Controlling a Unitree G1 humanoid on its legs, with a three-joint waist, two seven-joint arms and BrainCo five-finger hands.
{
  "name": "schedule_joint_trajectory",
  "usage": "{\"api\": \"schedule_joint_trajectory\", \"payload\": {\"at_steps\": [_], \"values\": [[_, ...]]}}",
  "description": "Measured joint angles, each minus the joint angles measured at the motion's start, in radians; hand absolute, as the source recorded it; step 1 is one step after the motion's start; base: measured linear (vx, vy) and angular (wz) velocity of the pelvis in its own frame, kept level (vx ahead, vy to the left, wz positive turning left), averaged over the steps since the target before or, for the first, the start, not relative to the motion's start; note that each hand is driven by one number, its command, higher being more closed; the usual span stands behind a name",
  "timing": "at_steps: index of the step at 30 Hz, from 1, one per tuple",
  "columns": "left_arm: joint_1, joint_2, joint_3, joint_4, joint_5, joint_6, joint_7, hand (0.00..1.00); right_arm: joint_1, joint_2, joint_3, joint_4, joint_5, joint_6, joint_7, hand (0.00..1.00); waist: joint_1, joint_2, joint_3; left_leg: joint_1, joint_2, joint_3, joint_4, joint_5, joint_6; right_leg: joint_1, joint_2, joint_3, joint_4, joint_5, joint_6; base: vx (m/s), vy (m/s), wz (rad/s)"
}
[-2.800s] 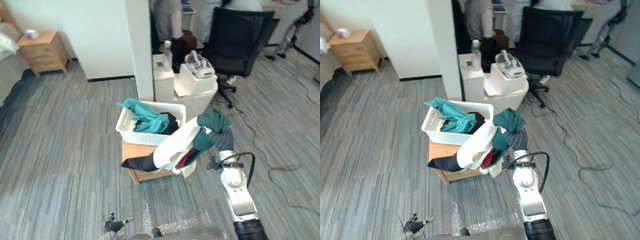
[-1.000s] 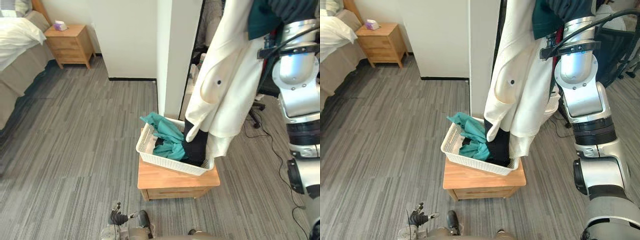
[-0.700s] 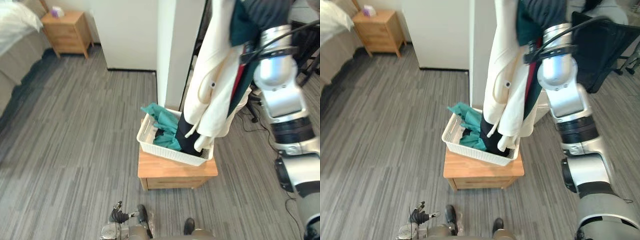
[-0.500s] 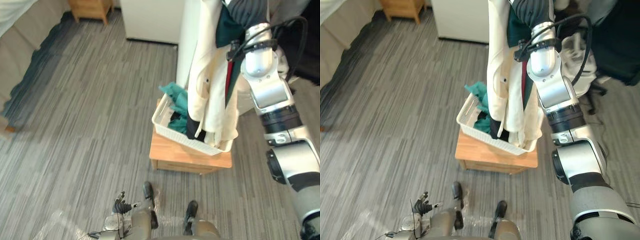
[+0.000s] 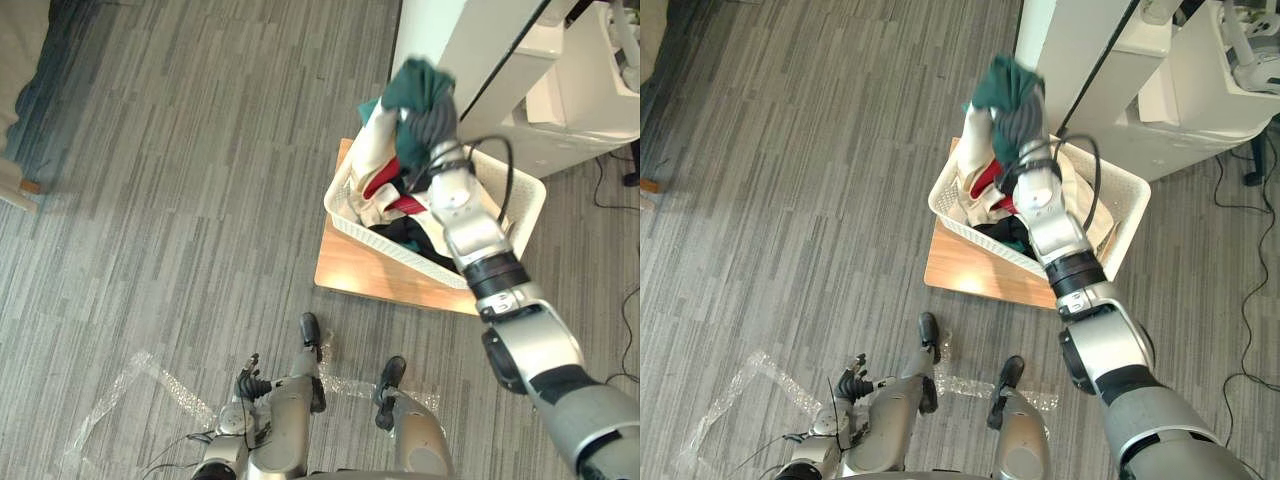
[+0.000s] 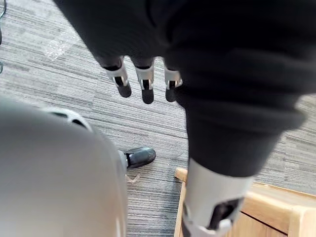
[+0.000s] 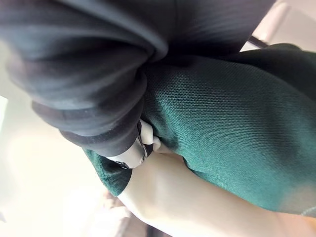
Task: Tidy the bed and pick cloth on bed and put in laundry
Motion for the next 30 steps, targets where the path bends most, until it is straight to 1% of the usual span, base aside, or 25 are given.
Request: {"api": "schedule_joint_trajectory", "payload": {"at_steps": [1,3,5,6,7,9,11,14,16,17,19,20,21,23,24,25,27,29,30], "values": [[-0.004,0.003,-0.017,0.000,0.001,0.000,0.004,0.00,0.032,0.000,-0.007,0.000,0.000,0.000,0.000,0.00,-0.002,0.001,0.001,0.001,0.000,0.002,0.000,0.000,0.000,-0.009,-0.004,0.007,0.017,-0.009,0.003,0.00,-0.022,-0.09],[-0.007,0.002,-0.021,0.000,0.009,0.000,0.003,0.00,0.074,0.002,-0.005,0.001,-0.001,0.000,0.003,0.00,-0.003,0.003,0.001,0.001,0.001,0.009,-0.001,0.000,0.000,-0.025,-0.007,0.020,0.039,-0.017,0.000,-0.02,-0.024,-0.14],[-0.008,0.002,-0.024,0.001,0.012,0.000,0.003,0.00,0.100,0.007,0.002,0.005,-0.006,0.000,0.007,0.00,-0.014,0.005,0.005,0.007,0.003,0.022,-0.001,-0.002,-0.002,-0.031,-0.008,0.032,0.046,-0.018,-0.001,-0.03,-0.022,-0.19],[-0.007,0.002,-0.024,0.003,0.020,0.002,0.003,0.00,0.113,0.013,0.014,0.006,-0.024,0.000,0.010,0.00,-0.026,0.006,0.006,0.014,0.004,0.031,-0.001,-0.004,-0.004,-0.030,-0.007,0.042,0.047,-0.018,-0.001,-0.02,-0.017,-0.24],[-0.007,0.001,-0.026,0.005,0.020,0.002,0.003,0.00,0.123,0.023,0.027,0.006,-0.039,0.000,0.020,0.00,-0.031,0.006,0.006,0.025,0.005,0.039,-0.001,-0.006,-0.003,-0.026,-0.007,0.049,0.048,-0.018,-0.002,-0.02,-0.020,-0.24],[-0.007,0.001,-0.026,0.005,0.024,0.002,0.002,0.00,0.131,0.030,0.047,0.006,-0.049,0.000,0.028,0.00,-0.033,0.006,0.006,0.040,0.008,0.052,-0.002,-0.009,0.000,-0.019,-0.005,0.059,0.047,-0.019,-0.002,-0.02,-0.029,-0.21],[-0.007,-0.002,-0.027,0.011,0.039,0.003,-0.001,0.00,0.137,0.037,0.068,0.005,-0.095,0.000,0.037,0.00,-0.034,0.006,0.006,0.064,0.013,0.061,-0.006,-0.022,-0.004,0.000,-0.001,0.074,0.042,-0.021,-0.007,-0.02,-0.042,-0.16],[-0.009,0.000,-0.027,0.023,0.042,0.003,-0.015,0.00,0.152,0.033,0.069,-0.008,-0.137,0.001,0.050,0.00,-0.039,0.003,0.004,0.084,0.019,0.061,-0.006,-0.024,-0.003,0.029,0.009,0.073,0.024,-0.020,-0.007,0.01,-0.053,-0.01],[-0.009,0.002,-0.027,0.031,0.050,0.006,-0.018,0.00,0.169,0.017,0.096,-0.047,-0.177,0.001,0.056,0.00,-0.043,0.002,0.004,0.102,0.020,0.061,-0.006,-0.029,-0.004,0.059,0.015,0.071,-0.005,-0.017,0.003,0.04,-0.049,0.00],[-0.006,0.002,-0.026,0.034,0.055,0.009,-0.019,0.00,0.182,0.008,0.107,-0.081,-0.209,0.001,0.066,0.00,-0.051,0.000,0.003,0.113,0.019,0.061,-0.005,-0.034,-0.002,0.080,0.017,0.071,-0.025,-0.012,0.010,0.06,-0.036,-0.04],[-0.005,0.005,-0.024,0.038,0.063,0.013,-0.020,0.00,0.208,-0.010,0.112,-0.125,-0.243,0.000,0.072,0.00,-0.052,-0.011,-0.005,0.129,0.017,0.068,-0.001,-0.041,0.000,0.106,0.020,0.075,-0.056,-0.002,0.017,0.10,-0.044,-0.07],[-0.003,0.014,-0.024,0.042,0.067,0.020,-0.021,0.00,0.219,-0.018,0.124,-0.128,-0.263,-0.001,0.073,0.00,-0.053,-0.027,-0.017,0.140,0.016,0.075,-0.001,-0.043,0.001,0.123,0.021,0.078,-0.077,0.008,0.023,0.12,-0.050,-0.10],[-0.001,0.018,-0.024,0.043,0.068,0.025,-0.022,0.00,0.225,-0.023,0.129,-0.128,-0.276,-0.001,0.079,0.00,-0.053,-0.037,-0.024,0.145,0.016,0.077,-0.001,-0.043,0.001,0.131,0.022,0.080,-0.086,0.020,0.020,0.14,-0.063,-0.14],[0.010,0.034,-0.018,0.042,0.068,0.029,-0.030,0.00,0.238,-0.053,0.146,-0.129,-0.318,-0.002,0.098,0.00,-0.055,-0.070,-0.047,0.167,0.015,0.088,0.000,-0.048,-0.006,0.162,0.026,0.088,-0.123,0.034,0.023,0.17,-0.080,-0.15],[0.013,0.036,-0.016,0.042,0.068,0.029,-0.037,0.00,0.240,-0.063,0.146,-0.129,-0.326,-0.003,0.100,0.00,-0.056,-0.076,-0.053,0.172,0.014,0.090,0.000,-0.048,-0.006,0.169,0.025,0.089,-0.130,0.035,0.025,0.15,-0.070,-0.15],[0.020,0.037,-0.016,0.042,0.068,0.030,-0.042,0.00,0.246,-0.098,0.145,-0.129,-0.366,-0.003,0.109,0.00,-0.055,-0.081,-0.072,0.186,0.012,0.094,0.000,-0.049,-0.007,0.185,0.025,0.096,-0.145,0.039,0.025,0.09,-0.046,-0.12],[0.023,0.036,-0.016,0.042,0.068,0.030,-0.042,0.00,0.248,-0.111,0.145,-0.129,-0.391,-0.003,0.113,0.00,-0.055,-0.081,-0.076,0.198,0.012,0.099,-0.001,-0.052,-0.010,0.195,0.026,0.101,-0.147,0.040,0.025,0.06,-0.035,-0.17],[0.041,0.036,-0.016,0.042,0.067,0.031,-0.043,0.00,0.265,-0.129,0.145,-0.129,-0.437,-0.003,0.115,0.00,-0.055,-0.080,-0.095,0.222,0.016,0.112,-0.002,-0.057,-0.017,0.213,0.030,0.110,-0.155,0.040,0.025,0.01,-0.023,-0.23],[0.052,0.035,-0.016,0.042,0.067,0.031,-0.043,0.00,0.282,-0.141,0.144,-0.129,-0.455,-0.003,0.116,0.00,-0.057,-0.079,-0.105,0.233,0.020,0.115,-0.005,-0.064,-0.026,0.216,0.034,0.116,-0.164,0.043,0.021,0.01,-0.017,-0.16]]}}
